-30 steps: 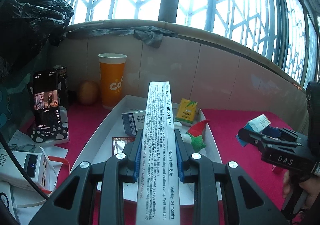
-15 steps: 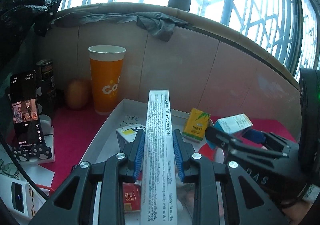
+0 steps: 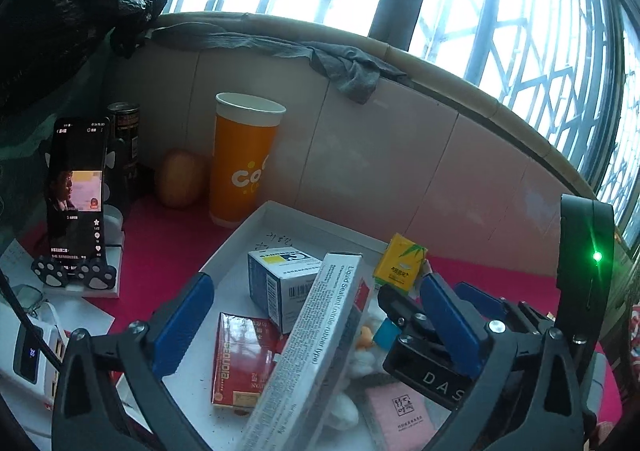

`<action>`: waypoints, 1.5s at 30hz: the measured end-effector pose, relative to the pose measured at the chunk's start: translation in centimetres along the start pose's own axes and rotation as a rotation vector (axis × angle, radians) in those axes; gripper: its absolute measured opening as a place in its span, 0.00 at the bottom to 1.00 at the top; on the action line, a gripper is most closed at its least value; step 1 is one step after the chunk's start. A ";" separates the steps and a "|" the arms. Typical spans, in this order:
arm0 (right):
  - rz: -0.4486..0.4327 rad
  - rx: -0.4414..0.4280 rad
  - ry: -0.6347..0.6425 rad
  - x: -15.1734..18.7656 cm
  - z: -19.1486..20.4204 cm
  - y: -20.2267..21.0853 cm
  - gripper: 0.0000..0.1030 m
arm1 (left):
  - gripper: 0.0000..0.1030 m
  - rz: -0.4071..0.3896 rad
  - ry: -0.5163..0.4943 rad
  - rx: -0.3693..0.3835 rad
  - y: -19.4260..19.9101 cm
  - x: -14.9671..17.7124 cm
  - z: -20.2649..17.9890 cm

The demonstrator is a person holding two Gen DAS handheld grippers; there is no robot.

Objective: Organize objects
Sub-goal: 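Lower both boxes into the tray and open both grippers, then move both grippers back toward the remaining items beside the pink pig plush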

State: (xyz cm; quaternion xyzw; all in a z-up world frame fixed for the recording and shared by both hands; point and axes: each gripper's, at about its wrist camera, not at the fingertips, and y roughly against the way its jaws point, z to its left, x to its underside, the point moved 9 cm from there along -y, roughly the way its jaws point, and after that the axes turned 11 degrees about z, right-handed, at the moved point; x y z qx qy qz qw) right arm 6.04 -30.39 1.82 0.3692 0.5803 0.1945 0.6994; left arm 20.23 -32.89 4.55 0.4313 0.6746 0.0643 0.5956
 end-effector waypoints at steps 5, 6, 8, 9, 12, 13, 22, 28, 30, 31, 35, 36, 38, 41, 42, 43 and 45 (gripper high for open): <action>-0.056 0.009 -0.016 1.1 -1.1 2.2 0.89 | 1.00 -0.091 -0.075 -0.035 2.3 1.7 -2.3; -0.071 0.017 -0.011 1.5 -1.4 2.8 0.89 | 1.00 -0.107 -0.089 -0.033 2.8 2.2 -2.8; -0.106 0.043 0.003 2.3 -2.1 4.0 0.89 | 1.00 -0.140 -0.119 -0.021 3.6 3.3 -4.0; -0.122 0.061 0.010 2.8 -2.6 4.6 0.89 | 1.00 -0.153 -0.131 -0.016 3.8 3.7 -4.5; -0.168 0.114 0.026 4.3 -4.4 6.4 0.89 | 1.00 -0.172 -0.174 0.007 4.2 5.2 -6.2; -0.181 0.136 0.033 4.9 -5.1 6.9 0.89 | 1.00 -0.174 -0.189 0.008 4.2 5.6 -6.7; -0.183 0.204 -0.049 9.1 -11.1 8.6 0.89 | 1.00 -0.093 -0.229 -0.007 1.5 8.4 -8.2; -0.231 0.178 -0.152 9.4 -14.0 11.3 0.89 | 1.00 -0.093 -0.263 -0.001 1.4 9.0 -8.9; -0.270 0.165 -0.194 9.2 -15.0 13.0 0.89 | 1.00 -0.086 -0.269 -0.001 1.3 9.0 -9.0; -0.294 0.167 -0.212 9.2 -15.6 14.0 0.89 | 1.00 -0.085 -0.272 -0.001 1.2 9.1 -9.1; -0.366 0.204 -0.288 9.3 -18.5 17.0 0.89 | 1.00 -0.075 -0.281 0.005 1.1 9.1 -9.3; -0.374 0.228 -0.304 9.6 -19.4 17.4 0.89 | 1.00 -0.070 -0.282 0.005 1.0 9.1 -9.3; -0.357 0.269 -0.324 10.4 -21.1 17.3 0.89 | 1.00 -0.065 -0.282 0.006 0.9 9.2 -9.3; -0.324 0.315 -0.367 12.5 -23.8 17.3 0.89 | 1.00 -0.071 -0.286 0.004 1.0 9.2 -9.4; -0.315 0.331 -0.380 13.2 -24.7 17.3 0.89 | 1.00 -0.072 -0.291 0.004 1.1 9.2 -9.5; -0.304 0.352 -0.389 14.0 -25.6 17.5 0.89 | 1.00 -0.073 -0.300 0.002 1.1 9.3 -9.7; -0.277 0.394 -0.407 15.6 -27.6 17.8 0.89 | 1.00 -0.074 -0.325 0.000 1.1 9.4 -10.2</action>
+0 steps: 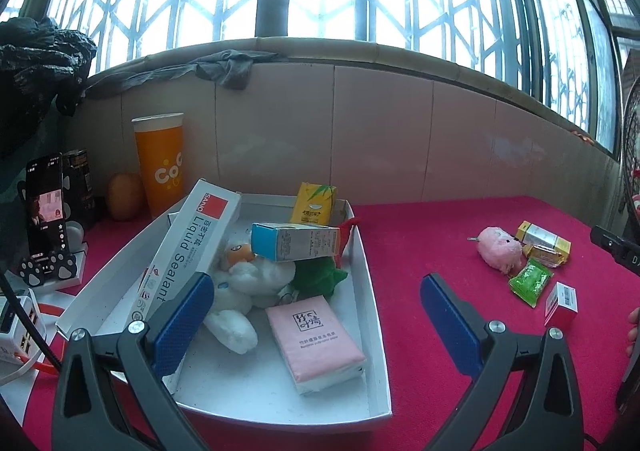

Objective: Organize objects
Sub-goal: 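Move both grippers back toward the remaining items beside the pink pig plush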

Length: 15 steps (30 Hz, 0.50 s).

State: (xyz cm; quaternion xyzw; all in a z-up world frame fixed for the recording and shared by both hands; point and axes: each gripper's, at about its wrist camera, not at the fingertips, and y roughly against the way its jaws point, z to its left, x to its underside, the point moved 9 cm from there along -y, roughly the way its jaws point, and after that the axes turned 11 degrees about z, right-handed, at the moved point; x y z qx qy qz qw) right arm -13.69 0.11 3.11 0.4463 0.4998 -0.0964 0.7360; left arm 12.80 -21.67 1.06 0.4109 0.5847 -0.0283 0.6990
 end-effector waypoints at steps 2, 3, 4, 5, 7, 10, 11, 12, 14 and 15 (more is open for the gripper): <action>0.029 0.038 -0.015 0.6 -2.1 -0.4 0.89 | 1.00 -0.003 -0.033 -0.003 0.1 0.0 -0.7; 0.048 0.048 -0.028 0.9 -3.1 -0.6 0.89 | 1.00 -0.005 -0.052 -0.003 0.1 0.0 -1.1; 0.068 0.049 -0.042 1.2 -4.0 -0.8 0.89 | 1.00 -0.005 -0.064 -0.002 0.1 0.0 -1.4; 0.088 0.038 -0.067 1.4 -4.9 -0.9 0.89 | 1.00 -0.004 -0.082 0.000 0.1 0.0 -1.8; 0.121 0.013 -0.099 1.7 -5.9 -1.3 0.89 | 1.00 0.003 -0.100 0.007 0.1 0.1 -2.4; 0.164 -0.019 -0.109 2.1 -6.0 -1.9 0.89 | 1.00 0.050 -0.117 0.062 -0.4 0.6 -3.6; 0.173 -0.031 -0.102 2.2 -5.8 -2.0 0.89 | 1.00 0.071 -0.125 0.085 -0.7 0.8 -4.2; 0.181 -0.045 -0.085 2.3 -5.4 -2.1 0.89 | 1.00 0.082 -0.131 0.097 -0.8 1.0 -4.6; 0.193 -0.072 -0.033 2.5 -4.1 -2.1 0.89 | 1.00 0.101 -0.150 0.126 -0.8 1.4 -5.8; 0.198 -0.076 -0.006 2.5 -3.6 -2.2 0.89 | 1.00 0.111 -0.154 0.143 -0.9 1.6 -6.2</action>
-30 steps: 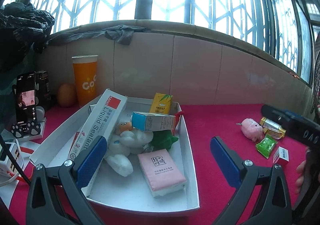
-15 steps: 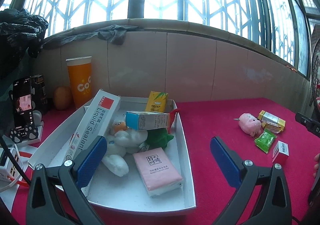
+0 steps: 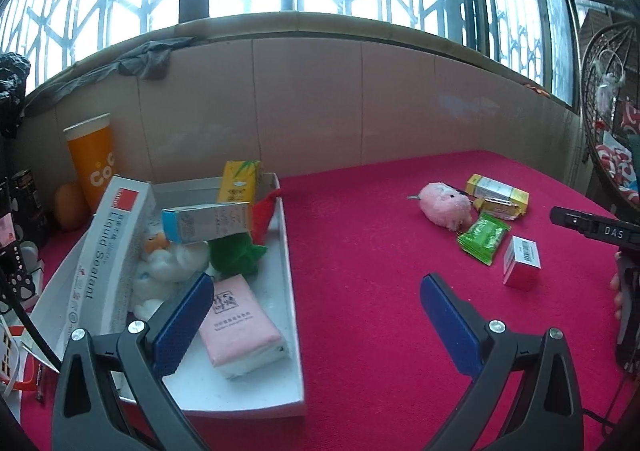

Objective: Organize objects
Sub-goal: 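Move both grippers back toward the remaining items beside the pink pig plush, then grasp the small white barcode box with the left gripper while the right grasps the yellow Merck box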

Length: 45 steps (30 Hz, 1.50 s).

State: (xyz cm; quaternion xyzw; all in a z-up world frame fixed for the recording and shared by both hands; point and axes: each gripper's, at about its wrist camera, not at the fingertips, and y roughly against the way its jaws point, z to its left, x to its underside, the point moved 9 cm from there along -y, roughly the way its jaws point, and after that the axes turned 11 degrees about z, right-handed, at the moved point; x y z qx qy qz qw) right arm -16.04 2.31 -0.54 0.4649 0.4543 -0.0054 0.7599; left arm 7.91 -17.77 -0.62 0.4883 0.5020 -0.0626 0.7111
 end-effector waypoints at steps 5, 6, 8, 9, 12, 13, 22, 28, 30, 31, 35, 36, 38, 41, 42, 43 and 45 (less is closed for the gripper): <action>0.051 0.047 0.005 -1.0 -1.4 -1.6 0.89 | 1.00 0.122 -0.053 0.147 -2.2 0.8 -4.3; 0.064 0.059 -0.010 -1.6 -2.3 -2.0 0.89 | 1.00 0.142 -0.057 0.168 -2.6 0.9 -5.1; 0.087 0.072 -0.048 -2.8 -4.3 -3.0 0.89 | 1.00 0.177 -0.042 0.222 -3.5 0.9 -6.8; 0.107 0.075 -0.075 -3.6 -5.6 -3.8 0.89 | 1.00 0.200 -0.039 0.236 -4.1 0.9 -7.7; 0.142 0.079 -0.127 -5.7 -8.3 -5.8 0.89 | 1.00 0.256 -0.074 0.264 -5.8 0.8 -10.4; 0.137 0.073 -0.124 -6.6 -8.9 -6.4 0.89 | 1.00 0.261 -0.081 0.277 -6.1 0.6 -11.0; 0.235 -0.031 0.167 -9.4 -5.1 -12.9 0.89 | 0.92 0.248 -0.284 0.331 -7.5 -0.7 -19.0; 0.312 -0.060 0.215 -8.9 -3.9 -15.2 0.89 | 0.67 0.298 -0.342 0.341 -8.8 -0.7 -21.6; 0.323 -0.046 0.225 -8.7 -4.0 -15.5 0.88 | 0.52 0.337 -0.352 0.333 -9.7 -0.3 -21.9; 0.324 -0.038 0.231 -8.6 -3.9 -15.5 0.88 | 0.51 0.350 -0.352 0.329 -9.8 -0.2 -21.9; 0.337 0.016 0.270 -8.4 -3.6 -15.9 0.88 | 0.48 0.365 -0.338 0.330 -9.8 0.0 -21.5; 0.336 0.024 0.280 -8.4 -3.5 -15.9 0.86 | 0.45 0.365 -0.338 0.328 -9.9 0.1 -21.4; 0.333 0.015 0.283 -8.3 -3.5 -15.6 0.82 | 0.31 0.363 -0.340 0.333 -9.8 0.1 -21.4; 0.321 0.006 0.292 -8.2 -3.7 -14.9 0.65 | 0.30 0.358 -0.350 0.326 -9.7 0.1 -21.3; 0.315 0.006 0.297 -8.1 -3.7 -14.6 0.60 | 0.30 0.357 -0.351 0.325 -9.7 0.1 -21.2; 0.313 0.010 0.294 -7.9 -3.7 -14.5 0.58 | 0.30 0.355 -0.349 0.322 -9.6 0.1 -21.1; 0.308 0.018 0.280 -7.8 -3.8 -14.4 0.55 | 0.30 0.346 -0.341 0.308 -9.6 0.2 -20.3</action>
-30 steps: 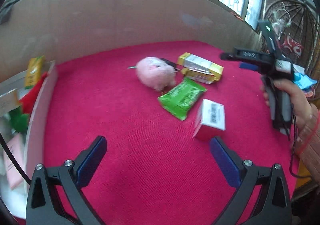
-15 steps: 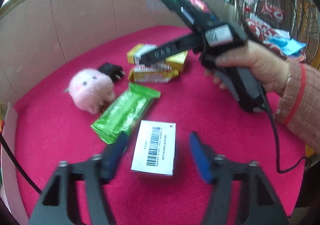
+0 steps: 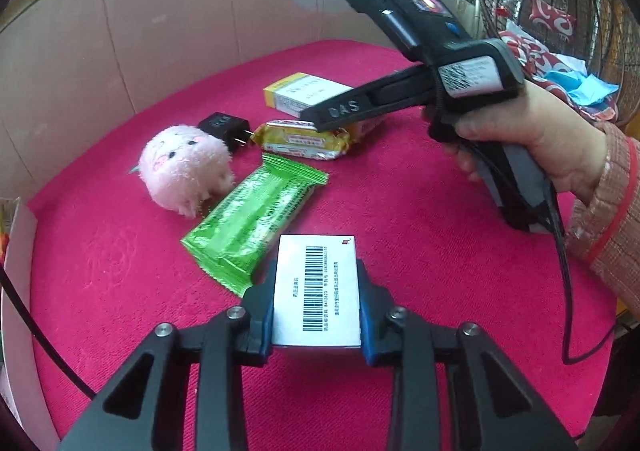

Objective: Organize objects
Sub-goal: 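Grasp the small white barcode box with the left gripper while the right grasps the yellow Merck box, then lift and carry the small box with the left gripper while the right carries the Merck box toward the tray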

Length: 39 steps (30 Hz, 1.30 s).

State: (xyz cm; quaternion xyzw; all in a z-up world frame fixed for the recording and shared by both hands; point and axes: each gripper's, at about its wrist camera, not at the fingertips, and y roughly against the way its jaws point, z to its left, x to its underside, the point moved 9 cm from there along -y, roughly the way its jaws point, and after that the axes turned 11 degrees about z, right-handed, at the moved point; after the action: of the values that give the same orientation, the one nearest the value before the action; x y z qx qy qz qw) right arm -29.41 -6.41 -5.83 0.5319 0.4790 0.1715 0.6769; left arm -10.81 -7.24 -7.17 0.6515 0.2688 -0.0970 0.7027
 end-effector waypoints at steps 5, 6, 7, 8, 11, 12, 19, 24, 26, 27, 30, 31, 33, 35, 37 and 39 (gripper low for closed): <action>-0.051 0.033 -0.091 0.9 -1.5 1.6 0.55 | 0.30 -0.065 0.044 -0.048 1.5 0.3 1.4; -0.073 0.042 -0.107 0.9 -1.8 2.1 0.55 | 0.30 -0.081 0.051 -0.060 1.9 0.3 1.8; -0.103 0.057 -0.124 1.0 -2.1 2.9 0.55 | 0.30 -0.100 0.058 -0.077 2.3 0.4 2.1; -0.133 0.073 -0.137 1.3 -2.3 3.6 0.55 | 0.30 -0.122 0.064 -0.094 2.9 0.5 2.4; -0.223 0.145 -0.175 2.1 -2.6 6.0 0.55 | 0.31 -0.179 0.087 -0.141 4.2 0.7 3.1; -0.255 0.178 -0.190 2.5 -2.6 6.9 0.55 | 0.31 -0.190 0.094 -0.148 4.5 0.8 3.2; -0.325 0.288 -0.218 5.2 -0.5 9.8 0.55 | 0.31 -0.248 0.127 -0.162 5.3 -0.5 2.9; -0.358 0.263 -0.236 5.9 0.6 10.5 0.55 | 0.31 -0.288 0.149 -0.157 6.1 -0.5 3.1; -0.371 0.258 -0.243 5.6 1.2 10.6 0.55 | 0.31 -0.299 0.163 -0.156 6.3 -0.5 3.4; -0.381 0.259 -0.246 5.8 1.5 10.9 0.55 | 0.31 -0.304 0.170 -0.159 6.4 -0.5 3.4; -0.390 0.251 -0.247 6.5 2.6 11.5 0.55 | 0.31 -0.307 0.194 -0.174 6.6 -0.2 3.9; -0.397 0.249 -0.245 6.6 3.0 11.7 0.55 | 0.31 -0.306 0.201 -0.178 6.6 -0.2 4.1; -0.405 0.247 -0.239 6.8 3.6 12.0 0.55 | 0.31 -0.302 0.217 -0.186 6.5 -0.1 4.5; -0.405 0.241 -0.227 6.8 4.3 12.1 0.55 | 0.31 -0.301 0.231 -0.189 6.6 0.2 4.9; -0.405 0.236 -0.218 6.9 4.9 12.1 0.55 | 0.31 -0.297 0.240 -0.189 6.7 0.4 5.3; -0.407 0.233 -0.214 6.9 5.3 12.2 0.55 | 0.31 -0.295 0.248 -0.202 6.9 0.9 6.1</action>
State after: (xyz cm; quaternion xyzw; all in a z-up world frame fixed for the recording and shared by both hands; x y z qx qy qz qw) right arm -18.32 0.38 1.55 0.5142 0.5182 -0.0819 0.6785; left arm -5.19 -12.00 -1.57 0.5384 0.4539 -0.0905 0.7042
